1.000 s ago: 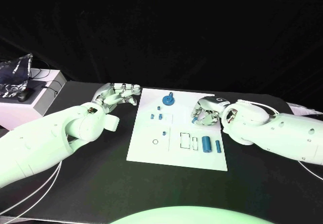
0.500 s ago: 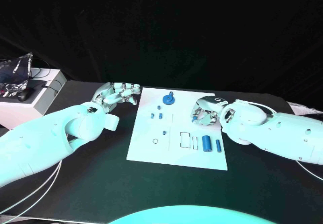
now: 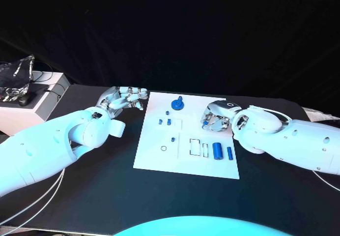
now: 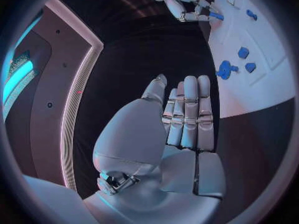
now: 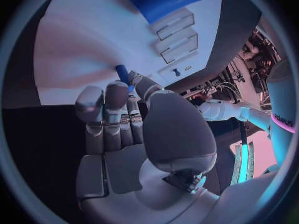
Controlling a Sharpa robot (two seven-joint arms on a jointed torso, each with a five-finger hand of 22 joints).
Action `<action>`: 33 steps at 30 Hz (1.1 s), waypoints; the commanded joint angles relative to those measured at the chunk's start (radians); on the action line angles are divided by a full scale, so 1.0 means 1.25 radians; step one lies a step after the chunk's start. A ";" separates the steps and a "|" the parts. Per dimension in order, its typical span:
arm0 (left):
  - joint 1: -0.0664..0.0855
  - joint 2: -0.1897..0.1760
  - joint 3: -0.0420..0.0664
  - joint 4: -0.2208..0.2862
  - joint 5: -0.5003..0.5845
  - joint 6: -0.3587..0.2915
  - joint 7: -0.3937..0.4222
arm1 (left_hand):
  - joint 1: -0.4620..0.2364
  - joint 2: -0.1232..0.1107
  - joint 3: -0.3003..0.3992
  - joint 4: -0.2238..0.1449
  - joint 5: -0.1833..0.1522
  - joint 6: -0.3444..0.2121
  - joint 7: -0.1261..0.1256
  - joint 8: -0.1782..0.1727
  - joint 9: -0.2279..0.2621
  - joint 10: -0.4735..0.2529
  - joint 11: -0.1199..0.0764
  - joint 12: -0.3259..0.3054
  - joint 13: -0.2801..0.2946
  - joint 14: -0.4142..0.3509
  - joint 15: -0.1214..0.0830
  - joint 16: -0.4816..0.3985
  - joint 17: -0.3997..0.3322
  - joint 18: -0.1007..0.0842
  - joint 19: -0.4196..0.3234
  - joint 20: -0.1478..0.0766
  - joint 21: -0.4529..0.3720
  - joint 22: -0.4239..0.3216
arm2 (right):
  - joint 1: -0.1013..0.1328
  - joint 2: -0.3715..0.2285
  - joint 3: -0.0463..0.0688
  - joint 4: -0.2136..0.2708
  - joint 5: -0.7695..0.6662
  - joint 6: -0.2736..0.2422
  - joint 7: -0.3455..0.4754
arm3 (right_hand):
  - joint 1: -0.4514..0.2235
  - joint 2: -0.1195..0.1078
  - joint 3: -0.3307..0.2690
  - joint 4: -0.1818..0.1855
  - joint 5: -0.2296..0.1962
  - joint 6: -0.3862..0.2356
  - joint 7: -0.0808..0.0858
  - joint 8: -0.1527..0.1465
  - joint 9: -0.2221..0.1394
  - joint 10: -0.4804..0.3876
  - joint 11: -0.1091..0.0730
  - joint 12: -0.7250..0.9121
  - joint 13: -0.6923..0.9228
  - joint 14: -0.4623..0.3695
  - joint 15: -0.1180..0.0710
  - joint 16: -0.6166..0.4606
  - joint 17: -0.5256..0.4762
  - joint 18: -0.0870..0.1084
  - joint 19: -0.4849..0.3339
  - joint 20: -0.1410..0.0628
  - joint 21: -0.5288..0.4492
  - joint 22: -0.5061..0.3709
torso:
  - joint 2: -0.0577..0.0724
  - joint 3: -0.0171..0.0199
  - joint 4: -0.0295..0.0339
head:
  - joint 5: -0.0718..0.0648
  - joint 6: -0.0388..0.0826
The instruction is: Assemble the parts on the task board
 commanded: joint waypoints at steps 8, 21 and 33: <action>-0.001 -0.002 0.001 -0.001 -0.001 0.008 0.003 | -0.002 0.004 -0.003 0.002 -0.002 -0.005 0.000 0.006 0.001 -0.005 0.000 0.004 -0.001 0.001 0.003 -0.003 -0.001 0.011 0.007 0.000 -0.006 0.002 | 0.026 -0.036 0.013 0.071 0.060 -0.069 -0.030 | 0.021 0.030 0.011 -0.003 -0.027 0.003 0.001 0.002 0.006 0.032 -0.028 0.003 0.002 -0.003 -0.004 0.004 0.000 -0.005 -0.004 -0.003 0.001 0.077 | -0.001 -0.0010 -0.0014 | 0.009 0.001; -0.004 0.004 0.001 -0.001 0.000 0.010 0.003 | -0.001 0.005 -0.003 0.002 -0.002 -0.005 0.000 0.006 0.001 -0.005 0.000 0.004 -0.001 0.001 0.003 -0.003 -0.001 0.011 0.008 0.000 -0.007 0.004 | 0.029 -0.004 0.017 0.161 0.088 -0.079 -0.012 | 0.021 0.031 0.020 -0.006 -0.033 0.000 0.004 0.001 0.008 0.030 -0.027 0.003 0.002 -0.003 -0.003 0.004 -0.002 -0.003 -0.009 -0.003 -0.004 0.075 | 0.000 -0.0014 -0.0013 | 0.027 0.001; -0.004 0.011 0.001 -0.002 0.000 0.012 0.003 | 0.000 0.005 -0.003 0.001 -0.002 -0.005 0.000 0.006 0.001 -0.005 0.000 0.004 -0.001 0.001 0.003 -0.003 -0.001 0.011 0.008 0.000 -0.008 0.005 | -0.019 0.104 0.009 0.158 0.007 -0.097 0.001 | 0.022 0.032 0.023 -0.010 -0.033 -0.001 0.006 0.001 0.008 0.028 -0.026 0.003 0.002 -0.002 -0.002 0.003 -0.003 -0.001 -0.010 -0.002 -0.008 0.074 | 0.001 -0.0014 -0.0003 | 0.048 -0.006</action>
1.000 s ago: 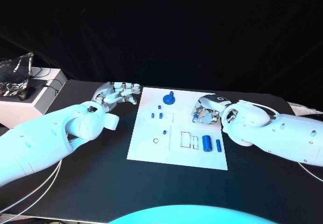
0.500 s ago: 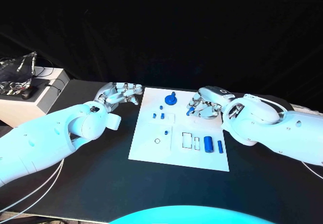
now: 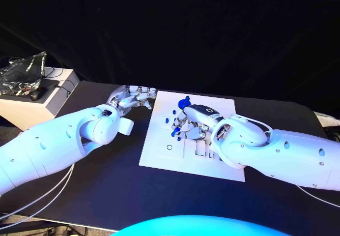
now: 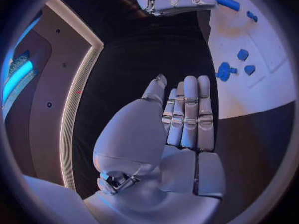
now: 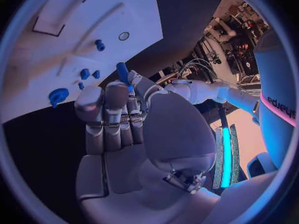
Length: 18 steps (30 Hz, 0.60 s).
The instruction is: Assemble the parts on the task board
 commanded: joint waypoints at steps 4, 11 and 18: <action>0.000 0.005 0.001 0.000 -0.001 0.012 0.004 | 0.000 0.005 -0.003 0.001 -0.002 -0.005 0.000 0.003 0.001 -0.005 0.000 0.004 -0.001 0.001 0.003 -0.003 -0.001 0.011 0.008 0.000 -0.005 0.001 | -0.020 0.036 -0.005 -0.020 -0.069 -0.014 0.014 | 0.024 0.030 0.004 -0.002 0.001 0.001 0.007 0.002 0.001 0.029 -0.026 0.003 0.001 -0.003 -0.003 0.003 -0.002 0.005 -0.006 0.001 -0.003 0.074 | 0.000 -0.0012 -0.0022 | 0.011 -0.003; 0.000 0.008 0.001 0.000 -0.001 0.014 0.004 | 0.000 0.005 -0.003 0.001 -0.002 -0.005 0.000 0.003 0.001 -0.005 0.000 0.004 -0.001 0.001 0.003 -0.003 -0.001 0.011 0.008 0.000 -0.005 0.001 | -0.042 0.067 -0.009 -0.053 -0.105 -0.004 0.014 | 0.023 0.030 0.005 -0.005 0.003 0.000 0.008 0.001 0.001 0.028 -0.025 0.003 0.001 -0.003 -0.002 0.003 -0.002 0.006 -0.006 0.001 -0.003 0.074 | 0.000 0.0005 0.0005 | 0.017 -0.008; 0.000 0.008 0.001 -0.002 -0.001 0.014 0.003 | 0.000 0.005 -0.003 0.001 -0.002 -0.005 0.000 0.003 0.001 -0.005 0.000 0.004 -0.001 0.001 0.003 -0.003 -0.001 0.011 0.008 0.000 -0.005 0.001 | -0.051 0.079 -0.013 -0.069 -0.132 0.014 0.002 | 0.023 0.030 0.006 -0.007 0.006 0.001 0.009 0.002 0.001 0.029 -0.025 0.003 0.001 -0.002 -0.002 0.004 -0.003 0.006 -0.006 0.001 -0.002 0.074 | 0.001 0.0006 -0.0008 | 0.019 -0.013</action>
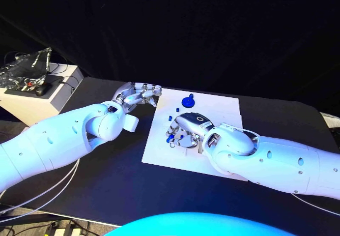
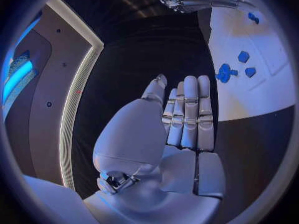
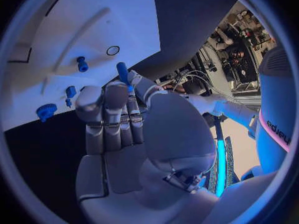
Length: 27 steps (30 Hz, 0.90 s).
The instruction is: Assemble the parts on the task board
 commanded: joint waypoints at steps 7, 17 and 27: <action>0.000 0.001 0.001 -0.001 -0.001 0.014 0.003 | 0.000 0.005 -0.003 0.001 -0.002 -0.005 0.000 0.003 0.001 -0.005 0.000 0.004 -0.001 0.001 0.003 -0.003 -0.001 0.011 0.008 0.000 -0.005 0.001 | -0.007 0.002 -0.002 -0.005 -0.060 0.030 -0.010 | 0.022 0.031 0.003 -0.004 0.005 0.001 0.004 0.002 0.001 0.029 -0.025 0.002 0.001 -0.003 -0.002 0.004 -0.001 0.007 -0.006 0.001 -0.002 0.075 | 0.000 0.0006 -0.0017 | 0.005 -0.007; 0.000 0.001 0.001 -0.003 -0.002 0.014 0.003 | 0.000 0.005 -0.003 0.001 -0.002 -0.005 0.000 0.003 0.001 -0.005 0.000 0.004 -0.001 0.001 0.003 -0.003 -0.001 0.011 0.008 0.000 -0.005 0.001 | -0.010 -0.001 -0.003 -0.005 -0.065 0.045 -0.009 | 0.021 0.031 0.004 -0.007 0.005 0.001 0.004 0.002 0.001 0.029 -0.025 0.002 0.001 -0.003 -0.002 0.005 -0.002 0.007 -0.005 0.001 0.001 0.075 | 0.000 0.0007 -0.0017 | 0.007 -0.010; 0.000 0.001 0.001 -0.003 -0.002 0.015 0.002 | 0.000 0.005 -0.003 0.001 -0.002 -0.005 0.000 0.003 0.001 -0.005 0.000 0.004 -0.001 0.001 0.003 -0.003 -0.001 0.011 0.008 0.000 -0.005 0.001 | -0.010 -0.004 -0.005 -0.006 -0.065 0.059 -0.007 | 0.020 0.031 0.004 -0.009 0.004 0.002 0.004 0.002 0.002 0.030 -0.025 0.002 0.001 -0.003 -0.003 0.006 -0.002 0.006 -0.005 0.001 0.003 0.076 | 0.000 0.0008 -0.0007 | 0.005 -0.011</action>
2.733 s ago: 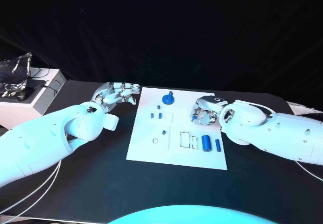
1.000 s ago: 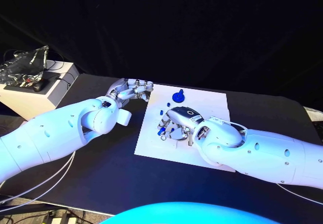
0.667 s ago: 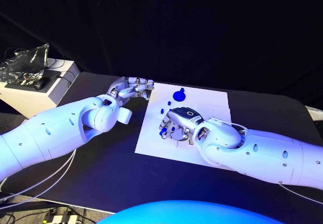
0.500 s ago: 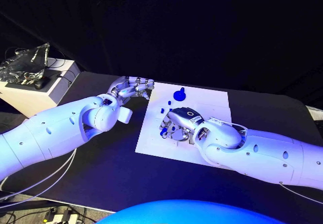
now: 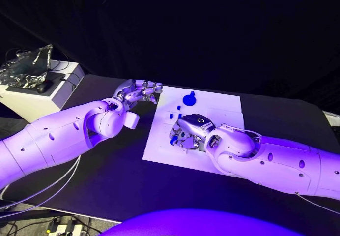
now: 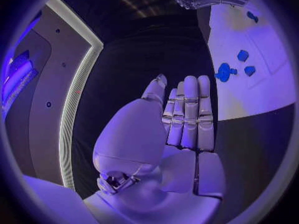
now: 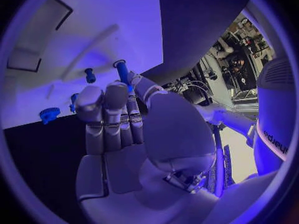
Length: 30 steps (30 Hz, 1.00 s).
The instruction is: Assemble the parts on the task board
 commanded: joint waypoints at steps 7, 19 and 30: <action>0.000 0.001 0.001 0.001 -0.002 0.014 0.003 | 0.000 0.005 -0.003 0.001 -0.002 -0.005 0.000 0.003 0.001 -0.005 0.000 0.004 -0.001 0.001 0.003 -0.003 -0.001 0.011 0.008 0.000 -0.005 0.001 | -0.001 -0.003 -0.002 -0.005 -0.016 0.023 0.000 | 0.019 0.032 0.001 -0.006 0.005 0.006 0.002 0.002 0.001 0.032 -0.024 0.006 0.001 -0.004 -0.004 0.004 -0.001 0.011 -0.005 0.001 0.005 0.075 | 0.000 -0.0008 0.0004 | -0.002 -0.002; 0.000 0.000 0.001 0.001 -0.002 0.015 0.002 | 0.000 0.005 -0.003 0.001 -0.002 -0.005 0.000 0.003 0.001 -0.005 0.000 0.004 -0.001 0.001 0.003 -0.003 -0.001 0.011 0.008 0.000 -0.005 0.001 | -0.001 -0.005 -0.002 -0.007 -0.019 0.030 -0.001 | 0.019 0.032 0.001 -0.006 0.005 0.006 0.002 0.002 0.001 0.032 -0.024 0.006 0.001 -0.004 -0.004 0.004 -0.001 0.011 -0.005 0.001 0.005 0.075 | 0.000 -0.0012 0.0010 | -0.003 -0.003; 0.000 -0.002 0.001 0.002 -0.002 0.015 0.001 | 0.000 0.005 -0.003 0.001 -0.002 -0.005 0.000 0.003 0.001 -0.005 0.000 0.004 -0.001 0.001 0.003 -0.003 -0.001 0.011 0.008 0.000 -0.005 0.001 | -0.001 -0.011 -0.002 0.003 -0.019 0.029 -0.001 | 0.019 0.032 0.001 -0.006 0.005 0.006 0.002 0.002 0.001 0.032 -0.024 0.006 0.001 -0.004 -0.004 0.004 -0.001 0.011 -0.005 0.001 0.005 0.075 | 0.000 -0.0009 0.0010 | 0.000 -0.005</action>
